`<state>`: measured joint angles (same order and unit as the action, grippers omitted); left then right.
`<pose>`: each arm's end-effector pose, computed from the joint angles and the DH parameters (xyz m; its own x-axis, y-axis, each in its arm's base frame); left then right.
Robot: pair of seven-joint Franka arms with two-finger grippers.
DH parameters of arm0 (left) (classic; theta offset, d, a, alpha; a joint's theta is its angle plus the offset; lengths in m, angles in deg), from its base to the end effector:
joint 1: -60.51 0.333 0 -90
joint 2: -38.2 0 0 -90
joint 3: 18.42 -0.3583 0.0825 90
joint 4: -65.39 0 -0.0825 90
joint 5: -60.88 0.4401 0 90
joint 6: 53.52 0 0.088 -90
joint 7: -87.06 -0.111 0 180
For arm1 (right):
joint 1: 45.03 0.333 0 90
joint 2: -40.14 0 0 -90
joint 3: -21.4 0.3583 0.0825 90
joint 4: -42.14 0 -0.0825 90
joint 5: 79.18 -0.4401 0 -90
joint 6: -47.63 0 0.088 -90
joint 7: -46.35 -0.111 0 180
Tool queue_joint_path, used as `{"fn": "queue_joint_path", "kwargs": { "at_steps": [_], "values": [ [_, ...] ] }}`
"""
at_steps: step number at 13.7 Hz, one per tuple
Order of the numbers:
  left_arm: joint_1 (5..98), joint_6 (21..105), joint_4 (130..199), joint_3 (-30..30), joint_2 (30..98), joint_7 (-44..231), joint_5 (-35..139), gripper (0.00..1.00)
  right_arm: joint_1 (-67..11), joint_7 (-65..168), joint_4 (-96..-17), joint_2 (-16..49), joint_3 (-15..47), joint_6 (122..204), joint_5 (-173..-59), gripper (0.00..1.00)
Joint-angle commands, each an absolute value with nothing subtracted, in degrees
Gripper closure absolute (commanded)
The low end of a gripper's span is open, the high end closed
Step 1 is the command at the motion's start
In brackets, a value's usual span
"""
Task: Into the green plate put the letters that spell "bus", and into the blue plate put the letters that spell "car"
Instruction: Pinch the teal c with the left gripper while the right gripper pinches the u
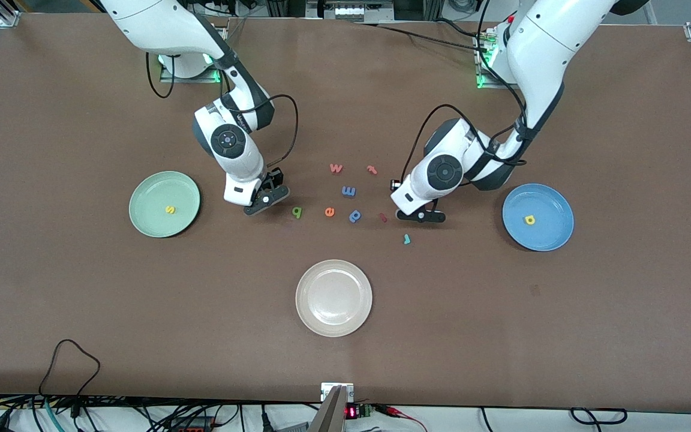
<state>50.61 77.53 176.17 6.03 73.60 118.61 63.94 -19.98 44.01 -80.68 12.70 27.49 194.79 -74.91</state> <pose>0.5431 -0.3642 0.1606 0.9576 -0.0518 -0.2834 -0.0330 -0.9969 0.0709 0.5214 0.3178 0.1578 0.8483 0.5271 -0.0502 0.5273 -0.8496 -0.0097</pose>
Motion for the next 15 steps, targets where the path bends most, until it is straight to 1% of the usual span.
{"fn": "queue_joint_path", "kwargs": {
  "at_steps": [1,5,8,10,12,15],
  "values": [
    [50.58,78.23,177.10,5.58,72.83,119.67,69.21,0.42,-19.89,44.16,-81.70,12.80,27.37,195.90,-74.34,0.47],
    [51.02,78.32,177.10,5.40,73.01,119.76,69.67,0.42,-20.16,44.16,-81.70,12.28,27.29,195.90,-74.34,0.73],
    [51.02,79.01,177.01,5.31,73.09,119.76,69.67,0.43,-20.42,44.07,-81.44,12.10,27.28,195.99,-74.43,0.94],
    [51.02,79.55,177.01,4.87,73.45,119.76,69.67,0.43,-20.60,44.07,-81.18,12.27,27.02,195.82,-74.52,0.98],
    [50.93,80.68,177.01,4.61,73.80,119.76,69.67,0.43,-21.91,44.68,-81.09,14.54,25.80,195.29,-74.52,0.98],
    [50.93,81.21,177.01,4.52,74.67,119.85,71.33,0.45,-26.56,48.62,-80.91,20.34,23.52,187.76,-74.43,0.99]
  ]
}}
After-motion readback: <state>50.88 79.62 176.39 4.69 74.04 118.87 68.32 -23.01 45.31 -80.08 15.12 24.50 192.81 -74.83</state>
